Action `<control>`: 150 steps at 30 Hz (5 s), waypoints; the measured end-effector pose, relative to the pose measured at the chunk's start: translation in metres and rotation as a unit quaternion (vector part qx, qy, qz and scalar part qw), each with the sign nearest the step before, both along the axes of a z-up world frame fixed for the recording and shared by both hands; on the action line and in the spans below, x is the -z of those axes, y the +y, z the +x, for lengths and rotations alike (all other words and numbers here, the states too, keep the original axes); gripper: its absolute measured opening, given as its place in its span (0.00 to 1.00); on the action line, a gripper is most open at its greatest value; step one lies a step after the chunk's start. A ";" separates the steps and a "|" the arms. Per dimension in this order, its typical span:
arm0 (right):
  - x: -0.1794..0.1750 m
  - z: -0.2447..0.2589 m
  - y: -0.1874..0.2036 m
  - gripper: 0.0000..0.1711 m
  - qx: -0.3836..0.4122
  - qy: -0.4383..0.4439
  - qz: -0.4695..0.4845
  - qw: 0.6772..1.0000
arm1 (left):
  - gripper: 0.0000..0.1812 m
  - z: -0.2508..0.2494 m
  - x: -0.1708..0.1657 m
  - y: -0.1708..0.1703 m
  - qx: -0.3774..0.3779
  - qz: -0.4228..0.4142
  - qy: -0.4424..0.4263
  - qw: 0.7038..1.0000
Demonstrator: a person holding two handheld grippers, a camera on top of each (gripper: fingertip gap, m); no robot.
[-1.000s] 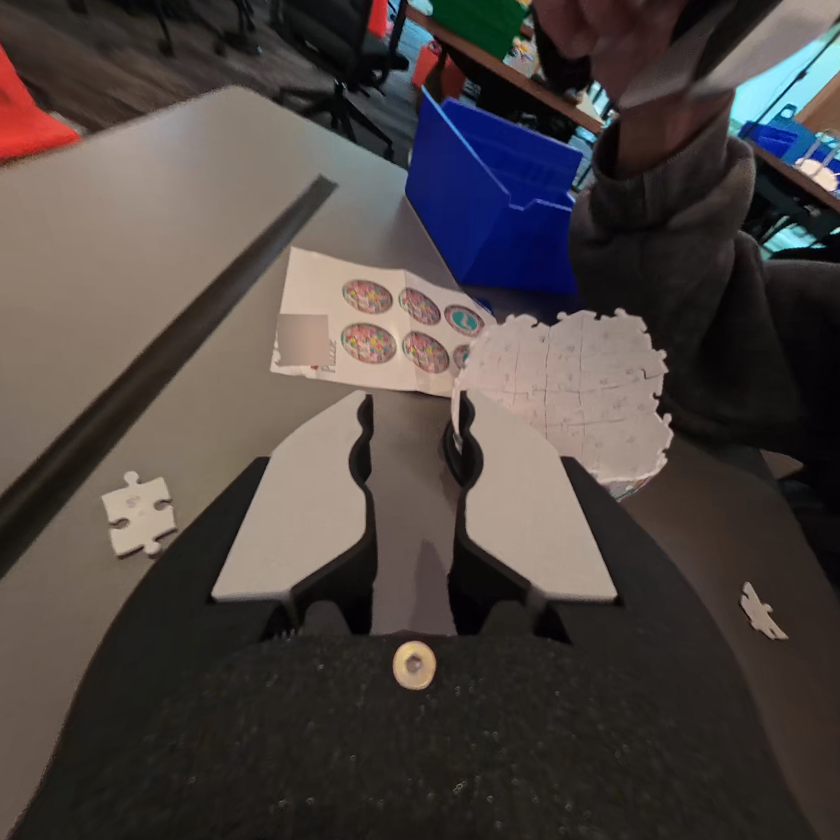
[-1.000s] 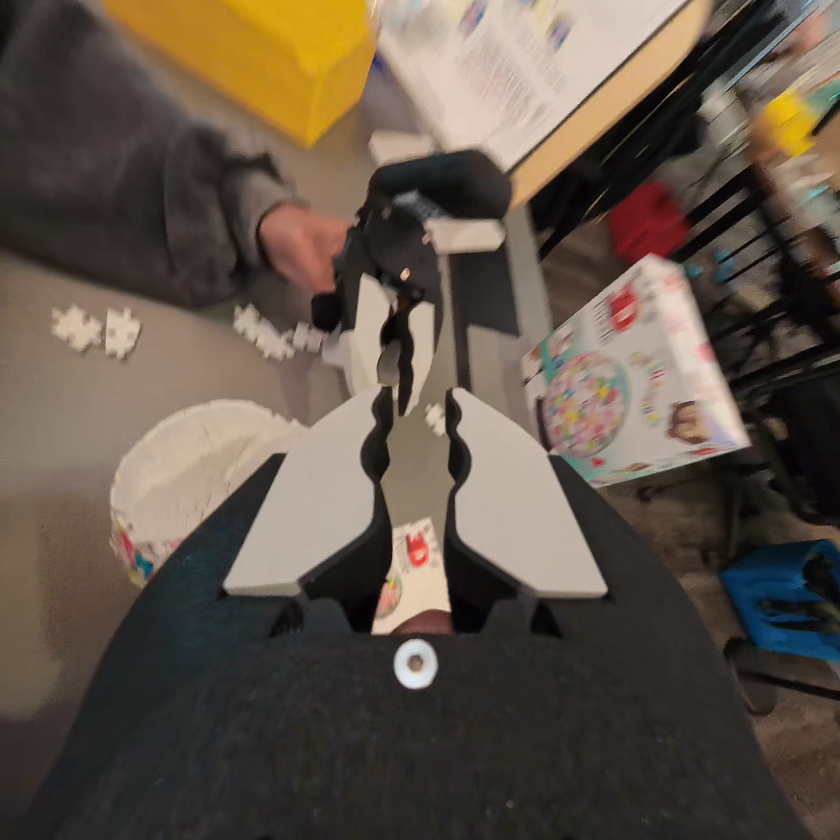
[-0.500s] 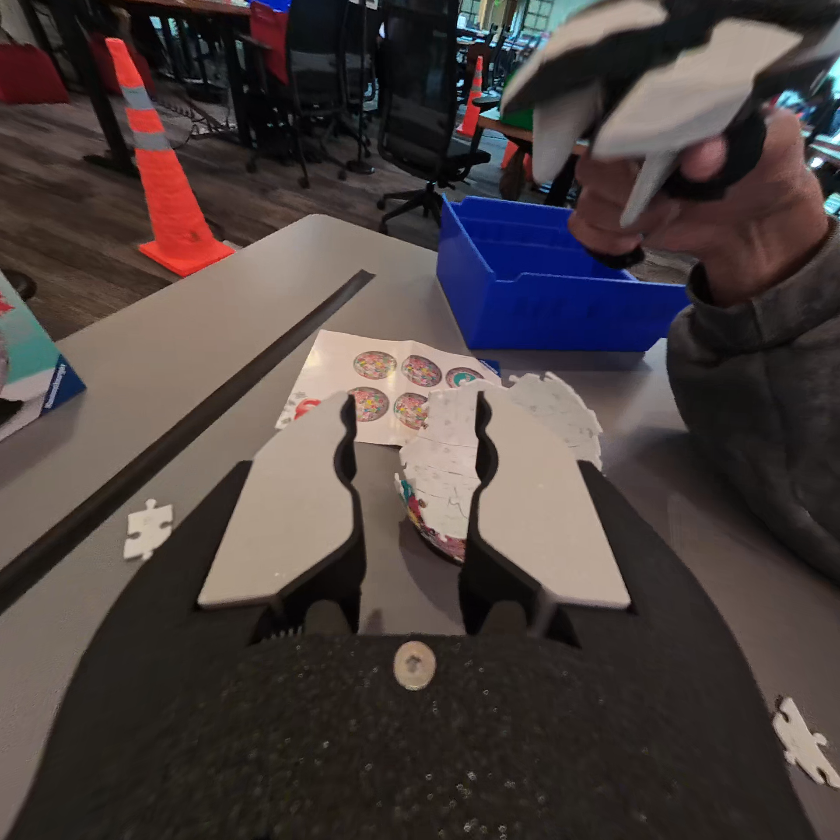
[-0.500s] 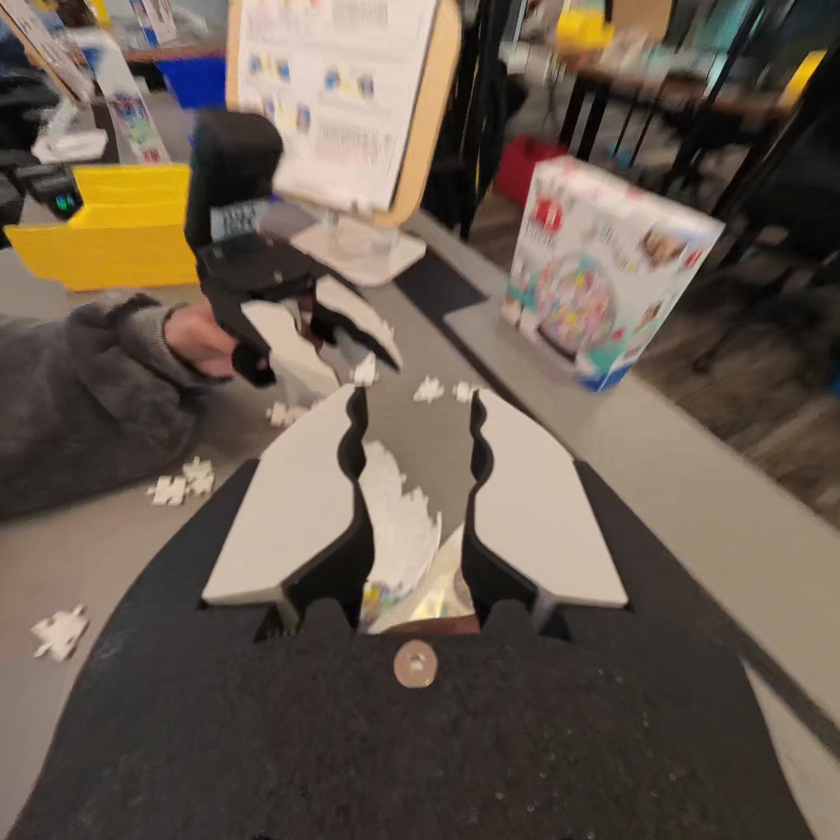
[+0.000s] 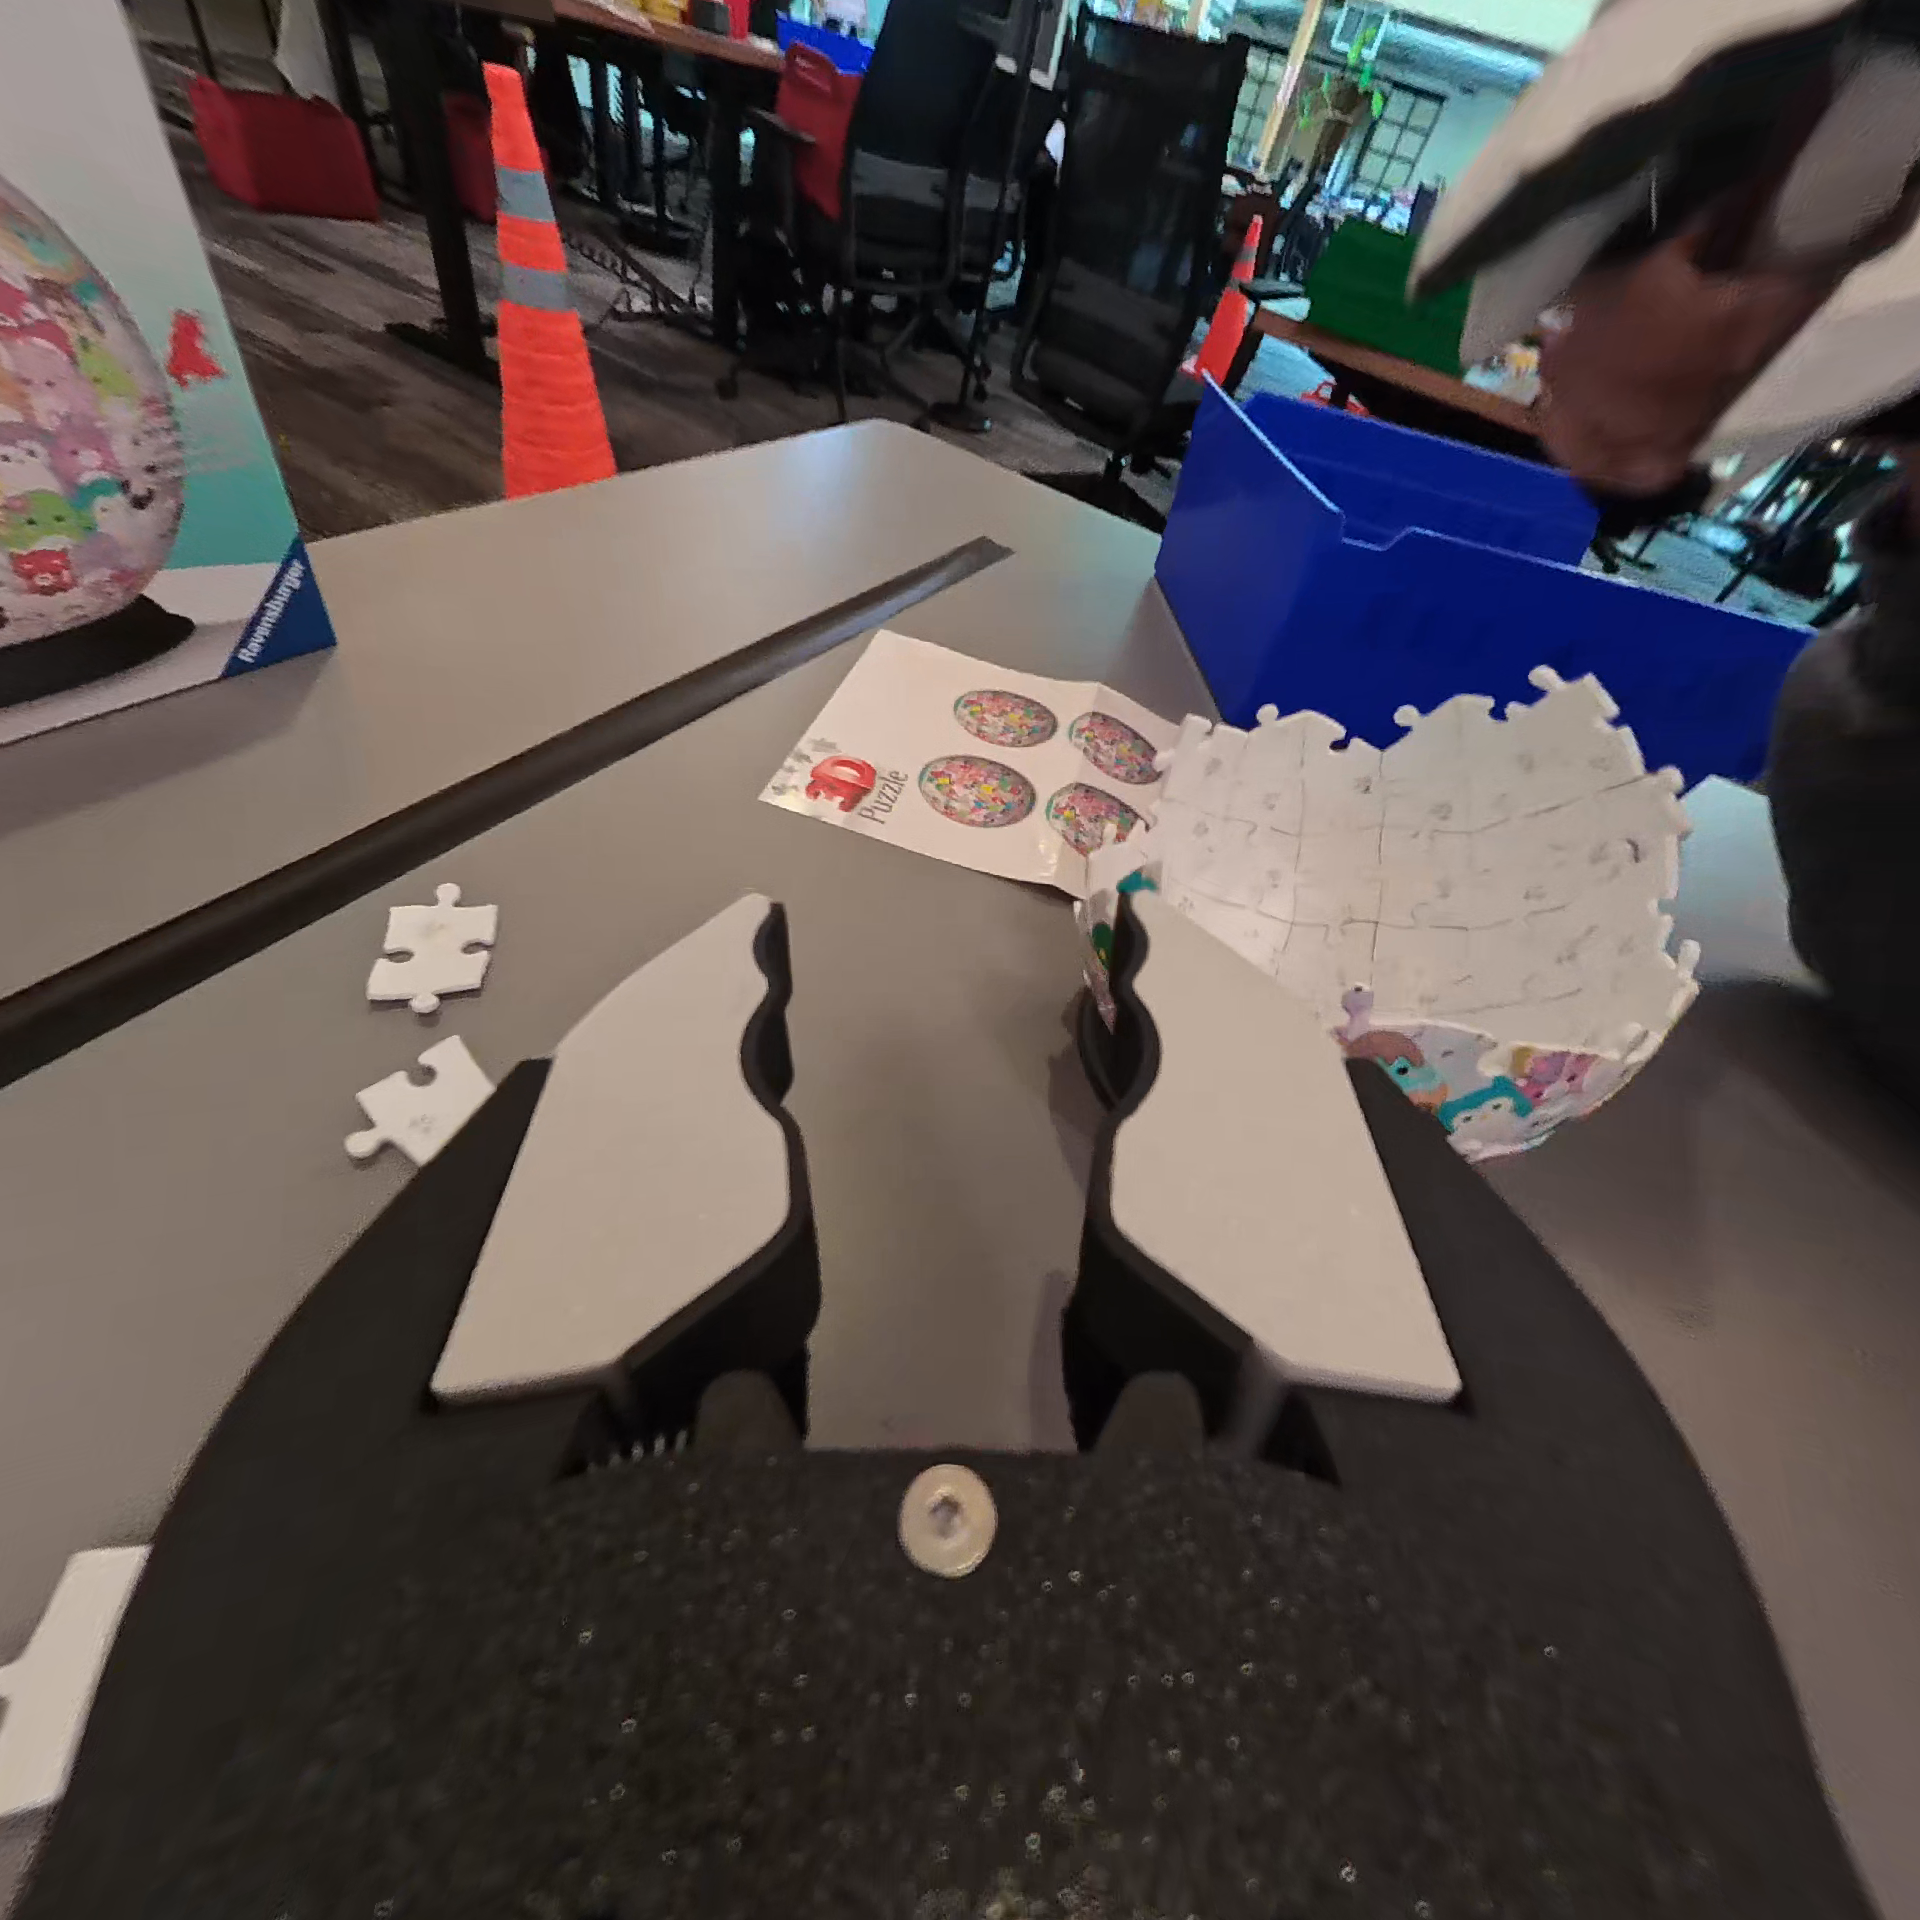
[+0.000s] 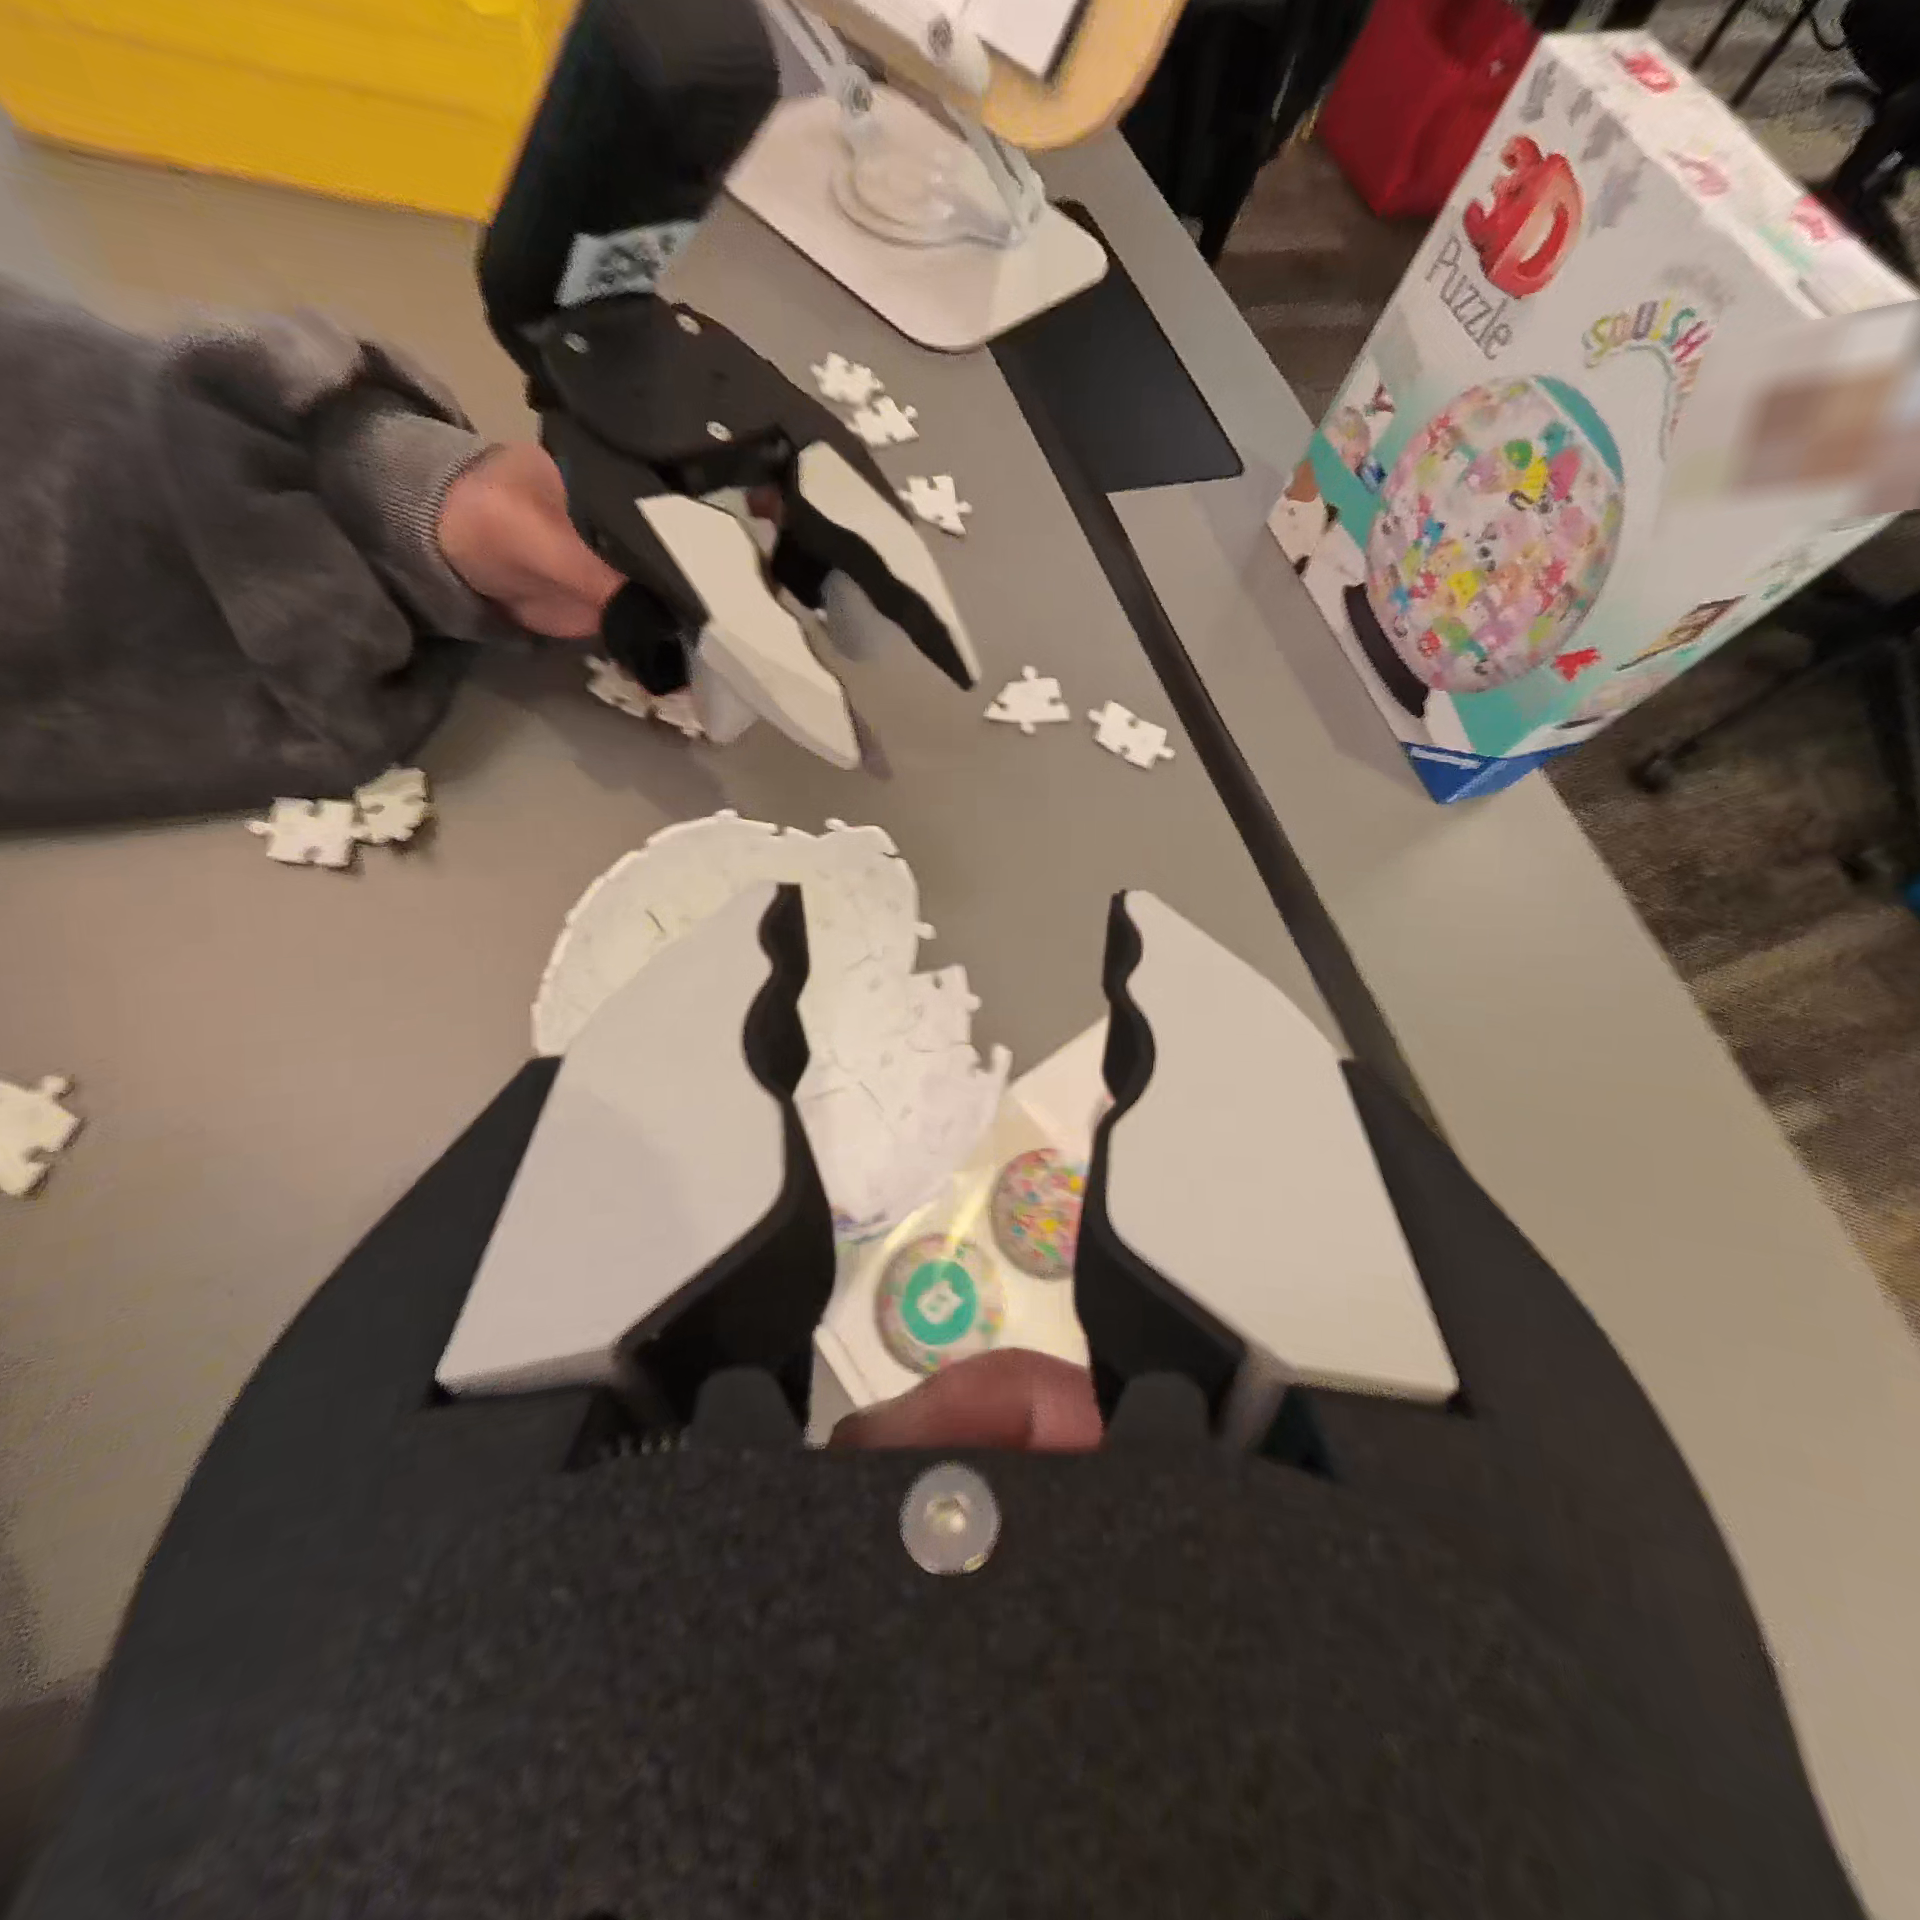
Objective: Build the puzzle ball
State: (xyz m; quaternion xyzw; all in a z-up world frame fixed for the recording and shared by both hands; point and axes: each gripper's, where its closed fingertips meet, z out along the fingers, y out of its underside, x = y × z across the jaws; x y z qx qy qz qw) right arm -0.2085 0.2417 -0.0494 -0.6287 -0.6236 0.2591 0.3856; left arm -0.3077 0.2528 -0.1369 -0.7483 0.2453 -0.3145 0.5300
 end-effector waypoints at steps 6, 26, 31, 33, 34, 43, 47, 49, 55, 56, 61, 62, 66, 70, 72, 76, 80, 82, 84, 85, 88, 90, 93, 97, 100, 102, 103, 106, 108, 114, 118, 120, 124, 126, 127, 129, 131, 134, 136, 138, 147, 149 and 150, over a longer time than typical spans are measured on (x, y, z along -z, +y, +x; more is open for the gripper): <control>-0.023 -0.012 0.007 0.30 -0.038 -0.123 0.035 0.991 | 0.30 -0.002 -0.005 -0.003 -0.006 0.026 -0.001 1.000; 0.047 -0.031 -0.068 0.24 -0.458 -0.363 -0.199 0.787 | 0.31 0.001 -0.004 -0.006 0.034 -0.006 -0.034 0.999; 0.055 -0.033 -0.046 0.18 -0.472 -0.341 -0.143 0.800 | 0.32 -0.009 -0.007 -0.003 0.029 -0.030 -0.082 0.996; 0.069 -0.030 -0.039 0.16 -0.477 -0.336 -0.113 0.804 | 0.32 -0.012 -0.008 -0.002 0.025 -0.032 -0.087 0.995; 0.076 -0.030 -0.035 0.17 -0.478 -0.334 -0.099 0.806 | 0.32 -0.013 -0.008 -0.002 0.023 -0.031 -0.087 0.995; 0.121 -0.018 -0.030 0.16 -0.533 -0.328 0.033 0.779 | 0.32 -0.011 -0.005 -0.002 0.025 -0.035 -0.076 0.996; 0.137 -0.008 -0.032 0.14 -0.547 -0.360 0.046 0.755 | 0.32 -0.010 -0.004 -0.001 0.027 -0.040 -0.077 0.996; 0.143 -0.008 -0.036 0.14 -0.552 -0.362 0.055 0.749 | 0.32 -0.010 -0.004 -0.001 0.028 -0.040 -0.074 0.996; 0.153 -0.008 -0.041 0.14 -0.557 -0.370 0.099 0.737 | 0.31 -0.008 -0.002 -0.002 0.030 -0.038 -0.064 0.997; 0.154 -0.008 -0.041 0.14 -0.556 -0.373 0.103 0.736 | 0.31 -0.007 -0.002 -0.002 0.030 -0.038 -0.064 0.997; 0.160 -0.007 -0.036 0.14 -0.552 -0.392 0.124 0.725 | 0.31 -0.007 -0.002 -0.002 0.032 -0.038 -0.061 0.997; 0.162 -0.005 -0.035 0.14 -0.554 -0.399 0.130 0.720 | 0.31 -0.006 -0.002 -0.003 0.033 -0.038 -0.061 0.997; 0.165 -0.004 -0.034 0.14 -0.557 -0.411 0.152 0.705 | 0.32 -0.006 -0.001 -0.003 0.034 -0.039 -0.059 0.997; 0.165 -0.005 -0.034 0.13 -0.555 -0.413 0.158 0.704 | 0.32 -0.006 -0.001 -0.003 0.034 -0.038 -0.059 0.997; 0.165 -0.005 -0.033 0.13 -0.552 -0.411 0.159 0.708 | 0.32 -0.006 -0.001 -0.003 0.034 -0.038 -0.058 0.997; 0.161 -0.005 -0.031 0.00 -0.551 -0.406 0.161 0.711 | 0.32 -0.006 -0.001 -0.003 0.034 -0.039 -0.058 0.997; 0.154 -0.002 -0.030 0.01 -0.546 -0.405 0.144 0.719 | 0.32 -0.006 -0.001 -0.003 0.034 -0.039 -0.059 0.997; 0.150 0.001 -0.029 0.06 -0.545 -0.413 0.138 0.717 | 0.32 -0.005 -0.001 -0.003 0.035 -0.040 -0.058 0.997; 0.145 0.002 -0.030 0.10 -0.544 -0.416 0.126 0.718 | 0.32 -0.005 -0.001 -0.003 0.035 -0.040 -0.058 0.997; 0.142 0.001 -0.032 0.12 -0.542 -0.415 0.110 0.723 | 0.32 -0.005 -0.001 -0.003 0.036 -0.040 -0.058 0.997; 0.137 -0.004 -0.043 0.14 -0.547 -0.402 0.072 0.731 | 0.32 -0.005 0.000 -0.003 0.036 -0.041 -0.058 0.997; 0.143 -0.006 -0.040 0.14 -0.553 -0.406 0.102 0.720 | 0.31 -0.005 -0.001 -0.003 0.036 -0.041 -0.058 0.997; 0.153 -0.008 -0.041 0.17 -0.560 -0.413 0.126 0.707 | 0.31 -0.005 -0.001 -0.003 0.036 -0.040 -0.058 0.997; 0.159 -0.007 -0.035 0.23 -0.561 -0.421 0.160 0.695 | 0.32 -0.004 0.000 -0.004 0.038 -0.040 -0.057 0.997; 0.161 -0.005 -0.033 0.25 -0.560 -0.423 0.176 0.690 | 0.32 -0.004 0.000 -0.004 0.039 -0.040 -0.056 0.997; 0.162 -0.005 -0.033 0.25 -0.559 -0.420 0.183 0.691 | 0.32 -0.004 0.000 -0.004 0.040 -0.041 -0.055 0.997; 0.162 -0.005 -0.033 0.24 -0.559 -0.417 0.190 0.691 | 0.32 -0.004 0.000 -0.004 0.040 -0.041 -0.055 0.997; 0.163 -0.005 -0.032 0.22 -0.560 -0.415 0.202 0.687 | 0.32 -0.004 0.000 -0.004 0.040 -0.041 -0.054 0.997; 0.164 -0.004 -0.032 0.20 -0.557 -0.417 0.198 0.690 | 0.32 -0.004 0.000 -0.004 0.039 -0.041 -0.055 0.997; 0.163 -0.005 -0.032 0.20 -0.553 -0.413 0.192 0.698 | 0.32 -0.004 0.000 -0.004 0.040 -0.041 -0.054 0.997; 0.158 -0.007 -0.033 0.00 -0.564 -0.399 0.196 0.696 | 0.32 -0.004 0.001 -0.004 0.041 -0.042 -0.055 0.997; 0.158 -0.007 -0.029 0.10 -0.552 -0.409 0.190 0.702 | 0.32 -0.003 0.001 -0.004 0.041 -0.042 -0.055 0.997; 0.152 0.001 -0.033 0.16 -0.556 -0.416 0.150 0.704 | 0.32 -0.003 0.001 -0.004 0.041 -0.043 -0.055 0.997; 0.147 0.001 -0.032 0.21 -0.547 -0.423 0.139 0.709 | 0.32 -0.003 0.001 -0.004 0.042 -0.044 -0.055 0.997; 0.145 0.000 -0.032 0.22 -0.545 -0.421 0.131 0.713 | 0.32 -0.003 0.001 -0.004 0.042 -0.044 -0.055 0.997; 0.145 0.003 -0.037 0.23 -0.550 -0.421 0.116 0.712 | 0.32 -0.003 0.001 -0.004 0.042 -0.044 -0.055 0.997; 0.151 0.005 -0.037 0.26 -0.556 -0.428 0.132 0.701 | 0.32 -0.003 0.001 -0.004 0.042 -0.044 -0.055 0.997; 0.161 0.005 -0.039 0.28 -0.568 -0.424 0.164 0.686 | 0.32 -0.003 0.001 -0.004 0.042 -0.044 -0.054 0.997; 0.162 0.004 -0.039 0.27 -0.571 -0.422 0.173 0.683 | 0.32 -0.003 0.001 -0.004 0.042 -0.044 -0.054 0.997; 0.162 0.003 -0.037 0.25 -0.574 -0.420 0.187 0.677 | 0.32 -0.003 0.001 -0.004 0.043 -0.044 -0.054 0.997; 0.162 0.004 -0.032 0.01 -0.580 -0.423 0.211 0.663 | 0.32 -0.003 0.001 -0.004 0.043 -0.044 -0.054 0.997; 0.162 0.001 -0.033 0.09 -0.575 -0.415 0.207 0.674 | 0.32 -0.003 0.001 -0.004 0.043 -0.045 -0.054 0.997; 0.161 0.001 -0.031 0.12 -0.569 -0.423 0.203 0.675 | 0.32 -0.003 0.001 -0.004 0.043 -0.045 -0.055 0.997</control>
